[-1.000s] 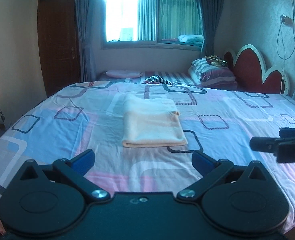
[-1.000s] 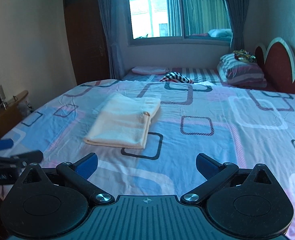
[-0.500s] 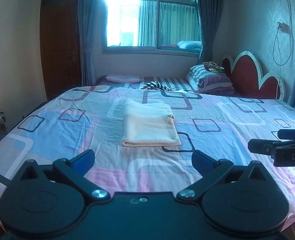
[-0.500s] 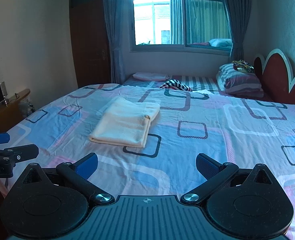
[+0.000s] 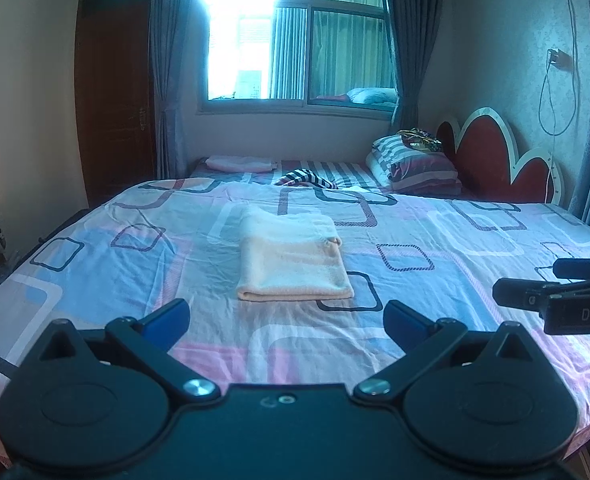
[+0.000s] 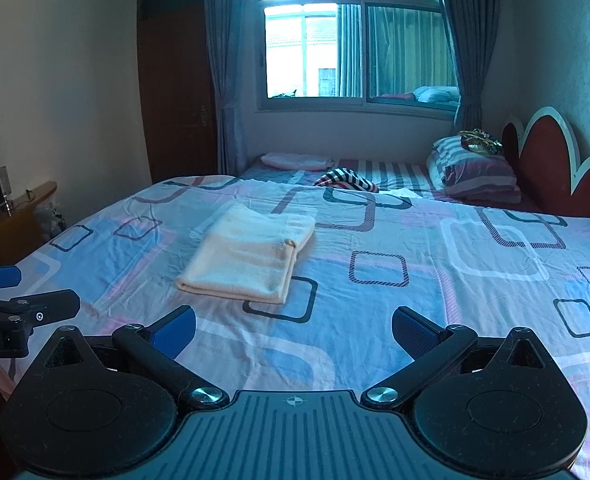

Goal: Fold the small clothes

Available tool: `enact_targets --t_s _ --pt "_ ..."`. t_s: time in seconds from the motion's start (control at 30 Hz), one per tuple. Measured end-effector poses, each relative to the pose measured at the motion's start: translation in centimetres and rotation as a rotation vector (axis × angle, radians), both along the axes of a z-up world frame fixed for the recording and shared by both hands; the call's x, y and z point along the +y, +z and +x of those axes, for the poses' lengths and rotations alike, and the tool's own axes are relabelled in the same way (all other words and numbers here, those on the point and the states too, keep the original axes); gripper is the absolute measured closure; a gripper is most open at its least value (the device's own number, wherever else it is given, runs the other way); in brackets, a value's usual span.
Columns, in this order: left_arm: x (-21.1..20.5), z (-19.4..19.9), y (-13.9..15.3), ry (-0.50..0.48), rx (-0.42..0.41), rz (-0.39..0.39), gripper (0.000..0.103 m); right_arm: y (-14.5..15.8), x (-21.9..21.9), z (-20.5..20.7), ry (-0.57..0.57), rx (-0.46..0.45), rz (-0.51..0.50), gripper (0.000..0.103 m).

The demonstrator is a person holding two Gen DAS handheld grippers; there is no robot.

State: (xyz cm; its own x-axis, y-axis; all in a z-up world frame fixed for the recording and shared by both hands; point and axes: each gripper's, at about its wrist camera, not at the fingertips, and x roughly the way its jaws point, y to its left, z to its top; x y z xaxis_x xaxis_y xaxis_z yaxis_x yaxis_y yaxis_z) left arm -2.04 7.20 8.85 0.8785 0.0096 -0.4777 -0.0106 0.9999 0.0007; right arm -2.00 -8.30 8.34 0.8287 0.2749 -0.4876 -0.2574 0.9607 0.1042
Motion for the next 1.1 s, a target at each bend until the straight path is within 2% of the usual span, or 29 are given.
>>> enact_targets --t_s 1.1 --pt "-0.46 0.55 -0.08 -0.012 -0.005 0.008 0.001 0.19 -0.39 0.53 -0.011 0.002 0.006 0.0"
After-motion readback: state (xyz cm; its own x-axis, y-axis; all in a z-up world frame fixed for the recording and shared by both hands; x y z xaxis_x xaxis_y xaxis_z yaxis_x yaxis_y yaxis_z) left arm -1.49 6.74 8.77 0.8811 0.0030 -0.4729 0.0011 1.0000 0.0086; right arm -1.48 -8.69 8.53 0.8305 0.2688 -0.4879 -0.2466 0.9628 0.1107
